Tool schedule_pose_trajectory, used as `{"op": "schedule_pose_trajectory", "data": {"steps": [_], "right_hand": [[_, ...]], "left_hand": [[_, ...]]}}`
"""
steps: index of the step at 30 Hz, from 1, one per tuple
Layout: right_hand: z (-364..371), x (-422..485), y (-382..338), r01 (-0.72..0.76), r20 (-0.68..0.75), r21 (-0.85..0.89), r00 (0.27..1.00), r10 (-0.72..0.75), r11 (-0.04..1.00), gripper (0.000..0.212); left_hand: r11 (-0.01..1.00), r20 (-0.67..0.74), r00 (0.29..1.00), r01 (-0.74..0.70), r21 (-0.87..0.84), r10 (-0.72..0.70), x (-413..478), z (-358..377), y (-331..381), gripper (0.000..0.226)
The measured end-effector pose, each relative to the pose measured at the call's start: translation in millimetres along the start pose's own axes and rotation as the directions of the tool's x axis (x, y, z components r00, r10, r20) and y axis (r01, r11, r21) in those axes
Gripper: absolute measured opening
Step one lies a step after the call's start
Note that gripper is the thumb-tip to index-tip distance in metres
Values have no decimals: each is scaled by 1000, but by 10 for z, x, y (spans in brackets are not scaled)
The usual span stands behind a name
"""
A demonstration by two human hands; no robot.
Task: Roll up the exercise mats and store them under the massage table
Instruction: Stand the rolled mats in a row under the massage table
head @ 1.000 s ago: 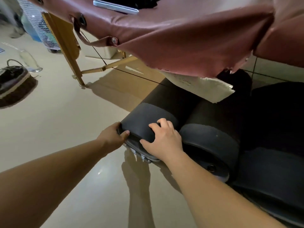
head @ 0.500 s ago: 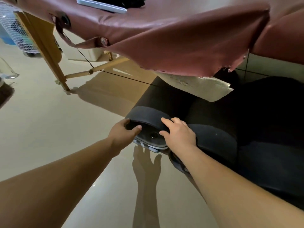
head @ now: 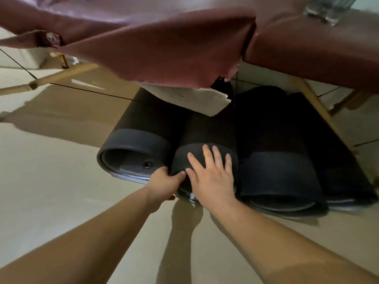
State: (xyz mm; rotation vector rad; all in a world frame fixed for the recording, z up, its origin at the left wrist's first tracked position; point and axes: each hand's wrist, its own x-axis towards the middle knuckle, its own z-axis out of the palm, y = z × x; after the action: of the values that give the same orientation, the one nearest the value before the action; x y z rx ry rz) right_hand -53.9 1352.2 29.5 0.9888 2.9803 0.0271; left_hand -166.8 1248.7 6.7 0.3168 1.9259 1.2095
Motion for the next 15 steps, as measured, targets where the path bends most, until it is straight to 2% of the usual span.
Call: {"op": "schedule_pose_trajectory", "data": {"steps": [2, 5, 7, 11, 15], "right_hand": [[43, -17, 149, -71, 54, 36, 996, 69, 997, 56], [59, 57, 168, -129, 81, 99, 989, 121, 987, 55], [64, 145, 76, -143, 81, 117, 988, 134, 983, 55], [87, 408, 101, -151, 102, 128, 985, 139, 980, 55], [53, 441, 148, -126, 85, 62, 989, 120, 990, 58]], "left_hand": [[998, -42, 999, 18, -63, -20, 32, 204, 54, 35], [993, -72, 997, 26, -113, -34, 31, 290, 33, 31], [992, -49, 998, 31, -122, -37, -22, 243, 34, 34], [998, -55, 997, 55, -32, -56, -62, 30, 24, 51], [995, -60, 997, 50, 86, -45, -126, -70, 8, 21]]}}
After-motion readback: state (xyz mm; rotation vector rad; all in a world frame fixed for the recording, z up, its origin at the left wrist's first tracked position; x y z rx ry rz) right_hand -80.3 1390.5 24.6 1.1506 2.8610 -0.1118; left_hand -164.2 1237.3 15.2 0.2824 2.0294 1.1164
